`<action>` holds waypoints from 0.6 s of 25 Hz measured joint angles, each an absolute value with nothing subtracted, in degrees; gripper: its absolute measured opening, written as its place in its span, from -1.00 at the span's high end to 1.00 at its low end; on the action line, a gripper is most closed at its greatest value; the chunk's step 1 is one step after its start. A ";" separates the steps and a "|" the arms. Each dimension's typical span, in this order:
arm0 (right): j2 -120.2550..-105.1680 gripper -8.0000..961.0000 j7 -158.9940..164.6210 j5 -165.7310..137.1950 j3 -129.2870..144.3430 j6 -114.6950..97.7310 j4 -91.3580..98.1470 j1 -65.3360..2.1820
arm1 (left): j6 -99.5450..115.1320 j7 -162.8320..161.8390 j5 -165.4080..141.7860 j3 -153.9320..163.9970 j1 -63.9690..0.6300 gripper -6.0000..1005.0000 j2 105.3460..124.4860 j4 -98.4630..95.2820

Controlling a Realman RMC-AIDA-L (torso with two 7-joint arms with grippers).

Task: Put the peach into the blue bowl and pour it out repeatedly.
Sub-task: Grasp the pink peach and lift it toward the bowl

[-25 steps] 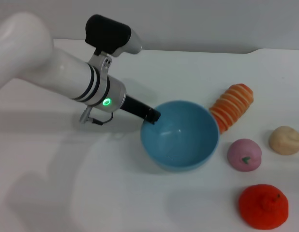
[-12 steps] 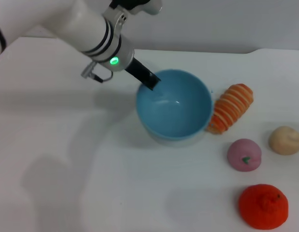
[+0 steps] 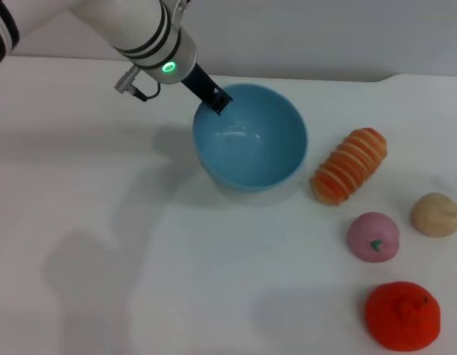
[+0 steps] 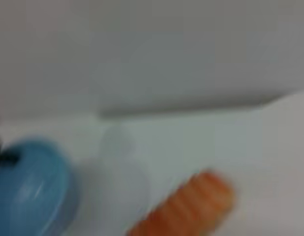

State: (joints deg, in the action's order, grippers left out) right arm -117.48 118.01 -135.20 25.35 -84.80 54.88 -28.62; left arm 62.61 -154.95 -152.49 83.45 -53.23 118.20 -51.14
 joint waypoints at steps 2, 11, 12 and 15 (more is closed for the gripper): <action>-117.05 -0.39 120.72 -138.51 28.51 -87.23 54.73 -30.80 | 61.52 -156.59 -152.81 83.62 -53.12 0.99 118.20 -50.86; -118.35 -0.39 128.79 -144.20 44.56 -80.74 45.91 -35.79 | 59.90 -157.94 -152.77 83.98 -52.71 0.99 118.39 -50.72; -118.34 -0.39 129.46 -144.23 45.64 -79.37 44.44 -36.01 | 59.80 -158.14 -152.77 83.98 -52.59 0.99 118.39 -50.71; -118.41 -0.39 129.68 -143.98 47.39 -75.31 40.50 -36.91 | 58.90 -158.41 -152.76 84.12 -52.21 0.99 118.45 -50.45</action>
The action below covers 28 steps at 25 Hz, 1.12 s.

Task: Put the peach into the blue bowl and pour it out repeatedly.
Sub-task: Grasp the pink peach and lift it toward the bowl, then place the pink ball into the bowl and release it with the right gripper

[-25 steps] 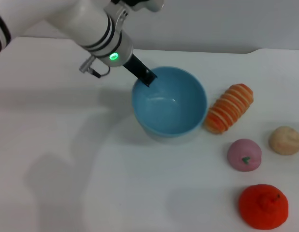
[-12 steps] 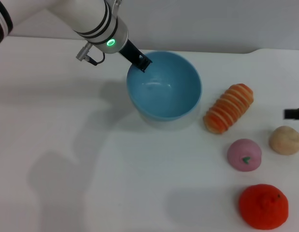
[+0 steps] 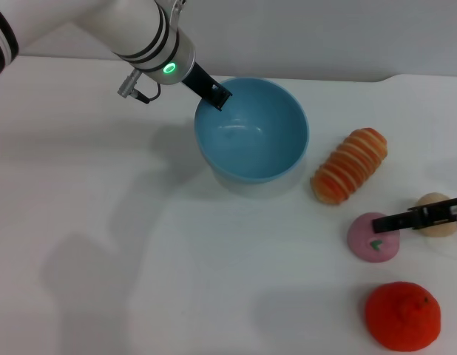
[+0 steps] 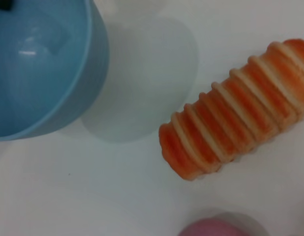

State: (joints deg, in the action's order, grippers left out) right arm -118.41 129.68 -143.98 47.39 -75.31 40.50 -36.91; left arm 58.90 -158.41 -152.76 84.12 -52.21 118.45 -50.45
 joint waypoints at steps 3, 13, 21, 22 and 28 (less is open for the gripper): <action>-118.70 -0.39 128.65 -142.48 48.00 -72.28 37.47 -37.90 | 57.96 -158.43 -152.58 84.50 -51.88 0.99 118.47 -50.11; -118.82 -0.03 127.12 -139.91 53.33 -69.11 35.21 -38.85 | 57.32 -158.46 -152.48 84.88 -50.58 0.99 118.51 -50.00; -118.71 0.39 125.58 -131.74 53.42 -69.46 40.13 -35.26 | 56.56 -158.47 -152.49 84.98 -49.89 0.99 118.56 -50.00; -118.65 0.42 125.40 -130.18 53.42 -69.89 41.86 -34.45 | 56.38 -158.47 -152.48 84.98 -49.79 0.99 118.56 -50.00; -118.74 0.61 125.68 -122.60 53.68 -80.89 57.11 -32.13 | 56.61 -158.64 -152.21 86.63 -49.82 0.99 118.56 -50.00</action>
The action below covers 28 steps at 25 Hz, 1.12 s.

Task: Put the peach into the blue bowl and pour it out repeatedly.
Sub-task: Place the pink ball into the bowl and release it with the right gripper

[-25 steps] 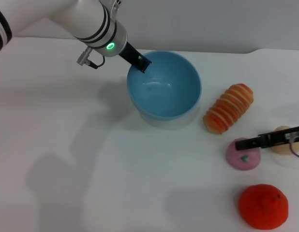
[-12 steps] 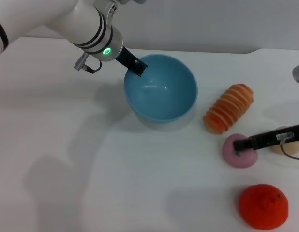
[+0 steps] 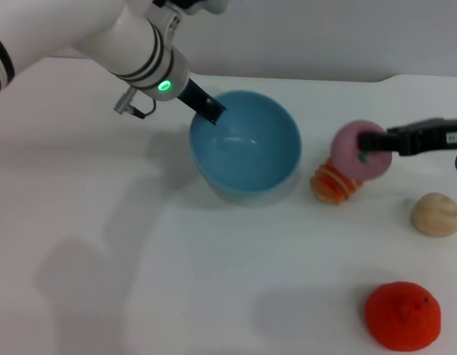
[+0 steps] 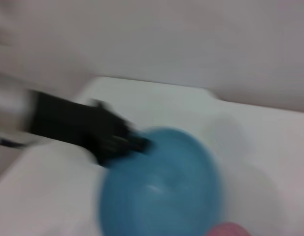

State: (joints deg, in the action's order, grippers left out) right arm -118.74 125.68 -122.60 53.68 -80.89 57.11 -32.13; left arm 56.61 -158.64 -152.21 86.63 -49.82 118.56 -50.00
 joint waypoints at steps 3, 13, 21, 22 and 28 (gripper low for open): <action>-118.67 0.66 125.87 -121.18 53.97 -84.67 58.36 -34.49 | 57.16 -159.09 -149.90 89.30 -50.21 0.99 118.62 -50.01; -118.56 0.83 124.42 -121.37 59.23 -77.11 46.05 -42.37 | 57.05 -158.95 -142.89 95.99 -50.73 0.99 118.74 -50.81; -118.76 0.37 122.54 -120.90 61.57 -73.77 45.48 -41.57 | 55.87 -158.91 -142.84 95.98 -50.80 0.99 118.67 -50.66; -118.76 0.26 122.11 -120.53 61.36 -73.62 45.68 -41.12 | 55.67 -158.83 -142.87 96.01 -50.80 0.99 118.66 -50.58; -118.45 -0.06 117.10 -114.32 59.16 -69.07 46.81 -36.38 | 54.87 -158.66 -143.21 95.87 -50.44 0.99 118.53 -50.41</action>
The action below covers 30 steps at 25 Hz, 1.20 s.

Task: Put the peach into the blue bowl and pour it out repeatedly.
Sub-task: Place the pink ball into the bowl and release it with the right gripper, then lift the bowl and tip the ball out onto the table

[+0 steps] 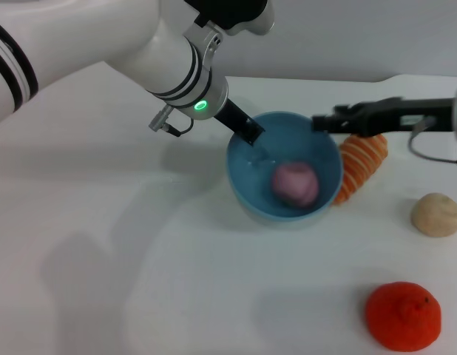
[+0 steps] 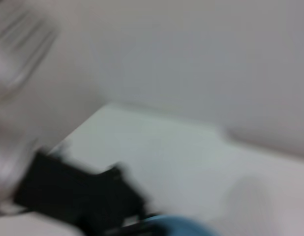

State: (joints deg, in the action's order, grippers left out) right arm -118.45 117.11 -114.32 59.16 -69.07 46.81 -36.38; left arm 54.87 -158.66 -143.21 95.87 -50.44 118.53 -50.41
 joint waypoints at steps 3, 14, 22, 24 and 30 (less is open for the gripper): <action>-118.61 -0.20 113.46 -112.01 54.97 -66.23 48.00 -32.29 | 53.54 -158.39 -145.21 96.14 -50.39 0.99 118.48 -50.70; -118.38 -0.36 93.37 -89.80 37.13 -63.33 37.60 -15.98 | 40.63 -158.71 -157.72 105.63 -49.54 0.99 118.68 -54.44; -118.39 -0.36 85.96 -89.67 29.70 -63.44 29.40 -13.73 | 30.75 -156.80 -165.42 115.46 -45.80 0.99 118.55 -60.69; -118.38 -0.36 85.03 -89.79 28.99 -63.38 28.87 -13.68 | 26.42 -150.22 -165.49 117.07 -43.16 0.99 118.48 -61.92; -117.88 -0.36 84.73 -89.83 28.67 -63.30 28.82 -14.27 | 13.37 -136.45 -165.51 120.36 -34.56 0.99 118.46 -65.84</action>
